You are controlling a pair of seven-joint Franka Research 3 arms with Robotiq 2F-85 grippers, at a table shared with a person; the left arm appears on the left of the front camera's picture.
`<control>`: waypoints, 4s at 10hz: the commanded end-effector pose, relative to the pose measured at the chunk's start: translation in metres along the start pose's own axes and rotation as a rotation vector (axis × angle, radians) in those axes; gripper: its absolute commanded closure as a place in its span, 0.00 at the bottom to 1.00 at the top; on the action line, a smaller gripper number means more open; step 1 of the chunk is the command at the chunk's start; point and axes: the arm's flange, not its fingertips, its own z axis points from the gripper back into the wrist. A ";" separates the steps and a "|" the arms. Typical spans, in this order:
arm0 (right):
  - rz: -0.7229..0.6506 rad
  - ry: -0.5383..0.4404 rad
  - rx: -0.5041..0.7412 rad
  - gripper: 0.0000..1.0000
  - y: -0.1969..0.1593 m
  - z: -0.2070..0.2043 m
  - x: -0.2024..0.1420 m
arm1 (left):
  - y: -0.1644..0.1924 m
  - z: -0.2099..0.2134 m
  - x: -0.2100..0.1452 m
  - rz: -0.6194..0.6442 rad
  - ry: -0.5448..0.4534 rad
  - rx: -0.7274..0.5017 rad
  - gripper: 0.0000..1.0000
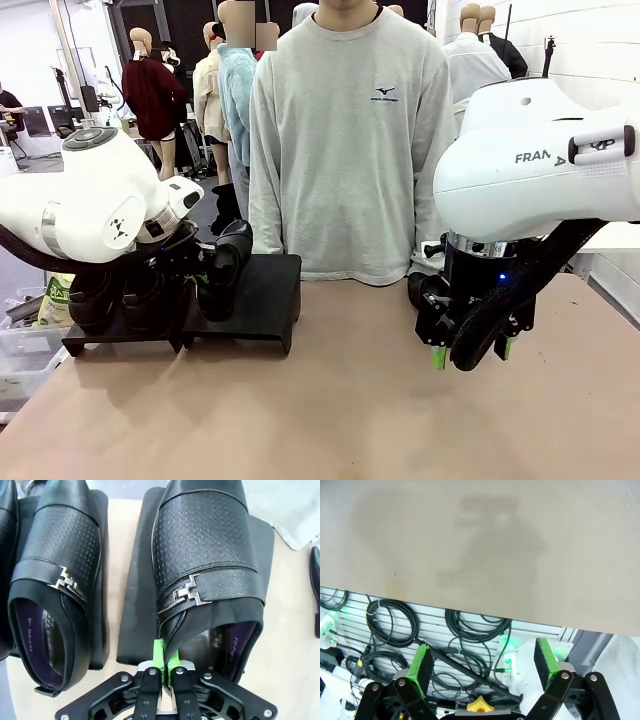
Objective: Organize the shoes by placing them on the stand.
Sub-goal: Place the Shoe from the middle of the table onto the Shoes Stand, then pick up one Shoe and place it in the middle of the table.
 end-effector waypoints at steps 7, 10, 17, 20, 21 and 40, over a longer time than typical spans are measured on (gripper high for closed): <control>0.016 0.009 -0.016 0.00 -0.001 0.004 0.002 | 0.006 -0.028 0.017 0.003 0.070 -0.021 1.00; 0.016 0.009 -0.016 0.00 -0.001 0.004 0.002 | 0.008 -0.030 0.019 0.007 0.071 -0.025 0.57; 0.016 0.009 -0.016 0.00 -0.001 0.004 0.002 | 0.010 -0.025 0.025 0.006 0.104 -0.003 0.00; 0.016 0.009 -0.016 0.00 -0.001 0.004 0.002 | 0.010 -0.027 0.019 0.019 0.088 0.009 0.00; 0.016 0.009 -0.016 0.00 -0.001 0.004 0.002 | 0.010 -0.027 0.019 0.019 0.088 0.009 0.00; 0.016 0.009 -0.016 0.00 -0.001 0.004 0.002 | -0.048 0.071 -0.078 -0.141 0.392 -0.005 0.00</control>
